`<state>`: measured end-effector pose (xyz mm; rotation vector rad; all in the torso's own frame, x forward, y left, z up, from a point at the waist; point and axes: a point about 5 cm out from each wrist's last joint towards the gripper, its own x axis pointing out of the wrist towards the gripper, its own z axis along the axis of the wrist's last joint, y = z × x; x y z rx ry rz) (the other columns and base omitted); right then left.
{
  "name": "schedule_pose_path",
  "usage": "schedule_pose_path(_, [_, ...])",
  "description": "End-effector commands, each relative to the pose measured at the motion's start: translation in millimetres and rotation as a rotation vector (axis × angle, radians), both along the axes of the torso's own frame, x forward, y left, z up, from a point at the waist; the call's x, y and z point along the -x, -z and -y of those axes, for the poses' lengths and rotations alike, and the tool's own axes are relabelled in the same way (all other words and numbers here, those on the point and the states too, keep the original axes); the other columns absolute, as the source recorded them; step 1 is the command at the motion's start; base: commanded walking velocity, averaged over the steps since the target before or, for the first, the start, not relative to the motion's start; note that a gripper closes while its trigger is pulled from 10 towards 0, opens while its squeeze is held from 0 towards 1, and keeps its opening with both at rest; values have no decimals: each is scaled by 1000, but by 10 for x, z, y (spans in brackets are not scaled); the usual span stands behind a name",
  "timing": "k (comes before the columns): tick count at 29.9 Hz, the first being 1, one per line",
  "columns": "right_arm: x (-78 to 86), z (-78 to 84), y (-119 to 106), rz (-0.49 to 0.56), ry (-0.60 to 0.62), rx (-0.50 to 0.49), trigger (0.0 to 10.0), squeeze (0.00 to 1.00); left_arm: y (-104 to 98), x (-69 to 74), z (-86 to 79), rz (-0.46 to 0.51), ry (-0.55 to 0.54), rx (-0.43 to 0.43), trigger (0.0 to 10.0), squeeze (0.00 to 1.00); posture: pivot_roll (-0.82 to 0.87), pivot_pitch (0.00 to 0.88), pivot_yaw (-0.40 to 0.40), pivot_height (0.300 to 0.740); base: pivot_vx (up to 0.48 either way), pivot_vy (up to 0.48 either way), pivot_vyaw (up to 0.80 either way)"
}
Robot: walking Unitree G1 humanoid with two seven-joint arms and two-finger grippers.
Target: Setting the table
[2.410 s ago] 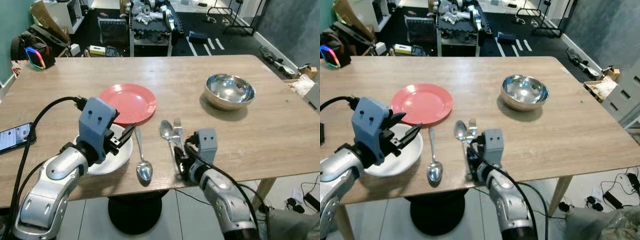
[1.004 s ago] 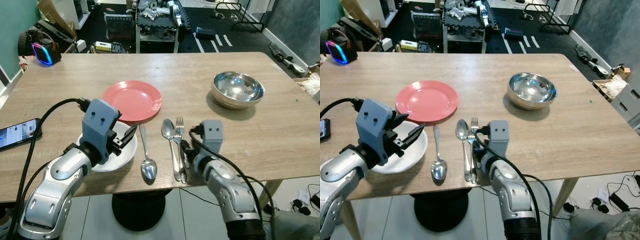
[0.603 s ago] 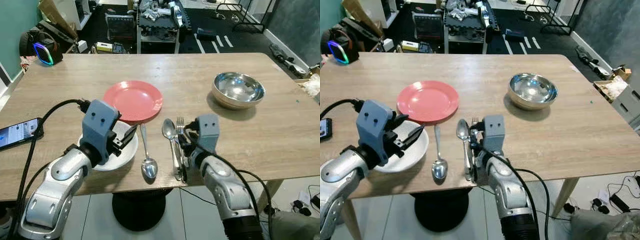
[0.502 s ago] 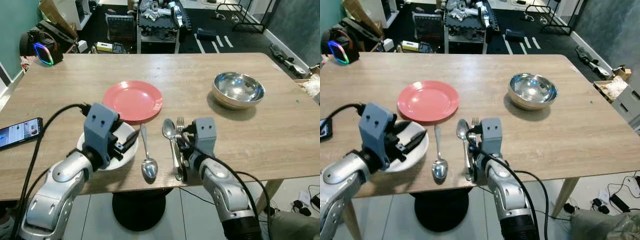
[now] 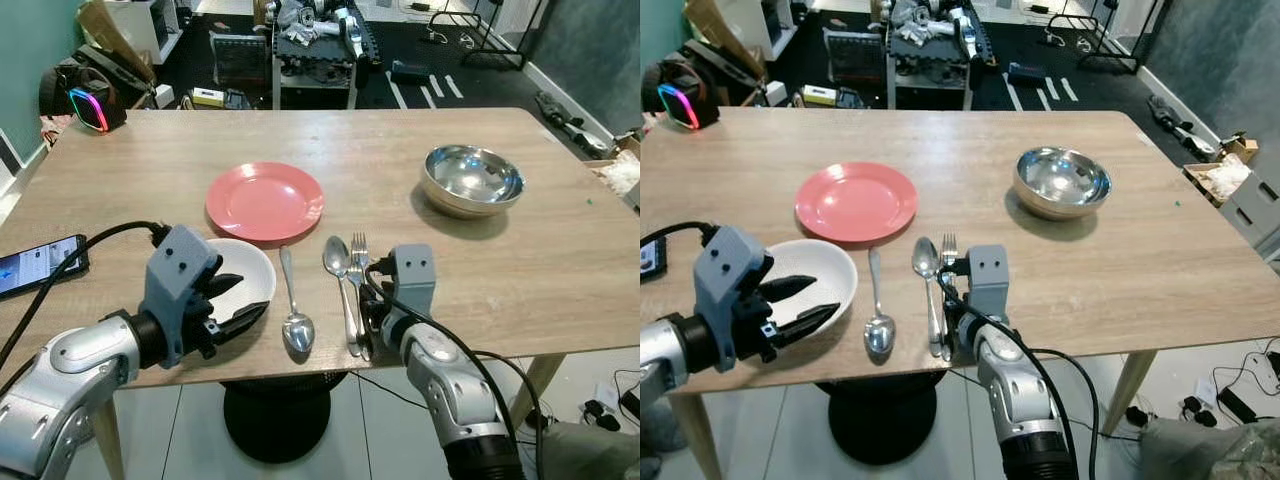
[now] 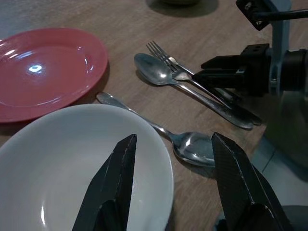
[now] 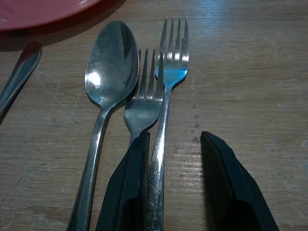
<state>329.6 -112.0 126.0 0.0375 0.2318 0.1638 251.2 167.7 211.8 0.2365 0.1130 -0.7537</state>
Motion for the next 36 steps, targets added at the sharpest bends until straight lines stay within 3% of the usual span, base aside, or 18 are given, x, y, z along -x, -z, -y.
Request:
schedule_pose_path(1, [31, 42, 155, -62, 16, 39, 10000, 0, -15, 9, 3, -4, 4, 2, 10000, 0, 113, 51, 33, 740, 0, 0, 0])
schedule_pose_path(4, [33, 52, 181, -70, 24, 59, 10000, 0, -29, 4, 1, -5, 4, 2, 10000, 0, 112, 53, 34, 740, 0, 0, 0])
schedule_pose_path(5, [34, 80, 210, -72, 37, 96, 9490, 0, -30, 4, 5, -5, 3, 5, 10000, 0, 112, 50, 34, 740, 0, 0, 0])
schedule_pose_path(6, [36, 116, 239, -75, 58, 125, 10000, 0, -29, 4, 11, -4, 2, 8, 10000, 0, 112, 50, 33, 740, 0, 0, 0])
schedule_pose_path(9, [37, 152, 264, -78, 79, 150, 10000, 0, -26, 2, 18, -2, 0, 10, 10000, 0, 113, 49, 34, 740, 0, 0, 0])
schedule_pose_path(10, [40, 182, 291, -84, 93, 163, 7843, 0, -28, 0, 22, -1, -4, 16, 10000, 0, 112, 50, 35, 740, 0, 0, 0])
schedule_pose_path(11, [40, 182, 291, -84, 93, 163, 7843, 0, -28, 0, 22, -1, -4, 16, 10000, 0, 112, 50, 35, 740, 0, 0, 0])
schedule_pose_path(12, [46, 201, 316, -92, 98, 168, 1647, 0, -26, -2, 27, -1, -7, 18, 10000, 0, 109, 50, 35, 740, 0, 0, 0])
schedule_pose_path(13, [46, 201, 316, -92, 98, 168, 1647, 0, -26, -2, 27, -1, -7, 18, 10000, 0, 109, 50, 35, 740, 0, 0, 0])
schedule_pose_path(14, [52, 211, 338, -102, 98, 168, 0, 0, -28, -4, 29, 1, -11, 22, 10000, 0, 110, 51, 35, 740, 0, 0, 0])
schedule_pose_path(20, [137, 180, 500, -206, 28, 114, 0, 0, -27, -20, 22, 5, -42, 31, 10000, 0, 104, 59, 27, 740, 0, 0, 0])
schedule_pose_path(25, [188, 134, 552, -236, -40, 135, 0, 0, -11, -25, 35, 5, -53, 36, 10000, 0, 100, 63, 20, 740, 0, 0, 0])
schedule_pose_path(31, [155, 166, 499, -221, -28, 99, 0, 0, -5, -25, 46, 7, -65, 43, 10000, 0, 101, 66, 16, 740, 0, 0, 0])
schedule_pose_path(32, [129, 153, 437, -190, -37, 91, 9961, 0, -3, -24, 50, 7, -68, 47, 10000, 0, 98, 69, 16, 740, 0, 0, 0])
schedule_pose_path(35, [71, 122, 283, -127, -51, 68, 10000, 0, 2, -26, 62, 8, -71, 51, 10000, 0, 96, 70, 15, 740, 0, 0, 0])
schedule_pose_path(36, [33, 112, 191, -103, -47, 47, 10000, 1000, 6, -29, 71, 8, -71, 52, 10000, 0, 93, 71, 15, 740, 0, 0, 0])
